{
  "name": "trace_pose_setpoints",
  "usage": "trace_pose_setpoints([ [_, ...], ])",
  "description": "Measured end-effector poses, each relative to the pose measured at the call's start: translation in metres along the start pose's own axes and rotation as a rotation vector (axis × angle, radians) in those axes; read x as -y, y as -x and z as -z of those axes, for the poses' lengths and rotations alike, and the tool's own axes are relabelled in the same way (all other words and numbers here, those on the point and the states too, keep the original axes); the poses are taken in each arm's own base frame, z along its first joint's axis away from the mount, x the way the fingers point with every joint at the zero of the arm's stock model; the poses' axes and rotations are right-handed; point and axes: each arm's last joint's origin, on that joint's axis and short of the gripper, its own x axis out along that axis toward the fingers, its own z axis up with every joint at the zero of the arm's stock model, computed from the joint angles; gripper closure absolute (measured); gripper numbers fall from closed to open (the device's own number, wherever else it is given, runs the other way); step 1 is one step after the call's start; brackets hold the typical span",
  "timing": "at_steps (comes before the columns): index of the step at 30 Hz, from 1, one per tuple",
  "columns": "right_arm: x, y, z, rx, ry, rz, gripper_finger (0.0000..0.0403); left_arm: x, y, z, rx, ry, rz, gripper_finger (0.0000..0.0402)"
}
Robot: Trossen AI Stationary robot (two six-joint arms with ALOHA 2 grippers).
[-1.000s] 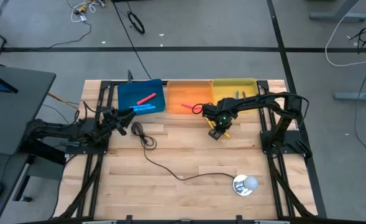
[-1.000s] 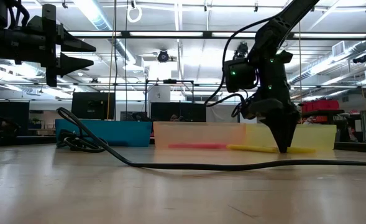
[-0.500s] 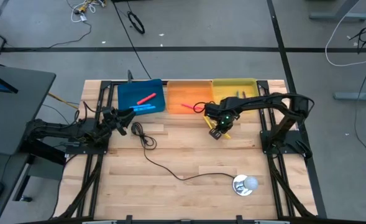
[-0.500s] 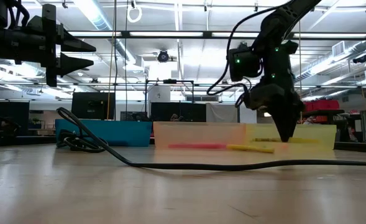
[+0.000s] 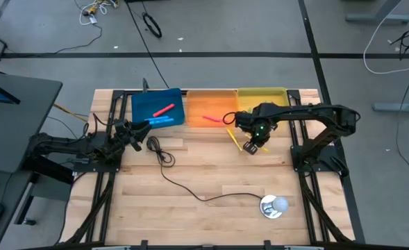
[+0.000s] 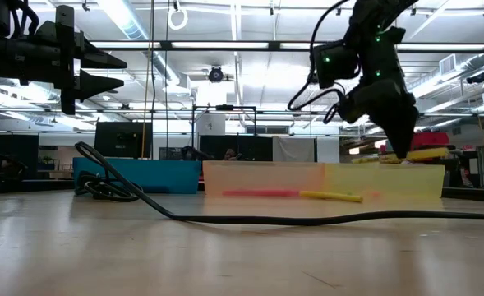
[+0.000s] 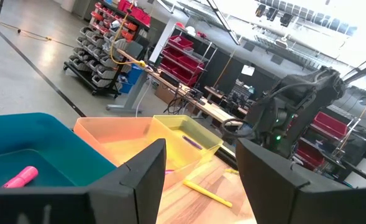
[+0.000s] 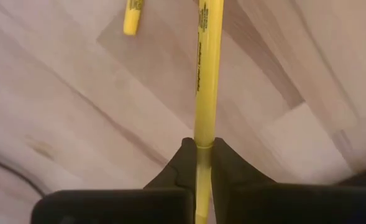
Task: Pick & Place Markers
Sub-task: Put the right large yellow pen into the orange bin
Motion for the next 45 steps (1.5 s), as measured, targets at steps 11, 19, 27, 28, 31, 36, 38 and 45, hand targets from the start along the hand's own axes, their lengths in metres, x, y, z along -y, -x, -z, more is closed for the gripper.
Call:
trace_pose_setpoints([
  [11, -0.01, 0.057, -0.006, 0.078, 0.072, -0.03, 0.0389, 0.0, 0.0, 0.0, 0.0, 0.0, 0.0, 0.0202],
  [19, -0.014, 0.076, -0.008, 0.121, 0.187, -0.041, 0.0389, 0.0, 0.0, 0.0, 0.0, 0.0, 0.0, 0.0202],
  [27, -0.019, 0.083, -0.024, 0.088, 0.368, -0.021, 0.0389, 0.0, 0.0, 0.0, 0.0, 0.0, 0.0, 0.0202],
  [28, -0.019, 0.085, -0.028, 0.088, 0.391, -0.02, 0.0389, 0.0, 0.0, 0.0, 0.0, 0.0, 0.0, 0.0202],
  [31, -0.017, 0.089, -0.042, 0.095, 0.434, -0.02, 0.0389, 0.0, 0.0, 0.0, 0.0, 0.0, 0.0, 0.0202],
  [36, -0.01, 0.093, -0.071, 0.095, 0.46, 0.003, 0.0389, 0.0, 0.0, 0.0, 0.0, 0.0, 0.0, 0.0202],
  [38, -0.007, 0.096, -0.082, 0.09, 0.472, 0.034, 0.0389, 0.0, 0.0, 0.0, 0.0, 0.0, 0.0, 0.0202],
  [45, 0.004, 0.102, -0.129, 0.106, 0.509, 0.125, 0.0389, 0.0, 0.0, 0.0, 0.0, 0.0, 0.0, 0.0202],
])
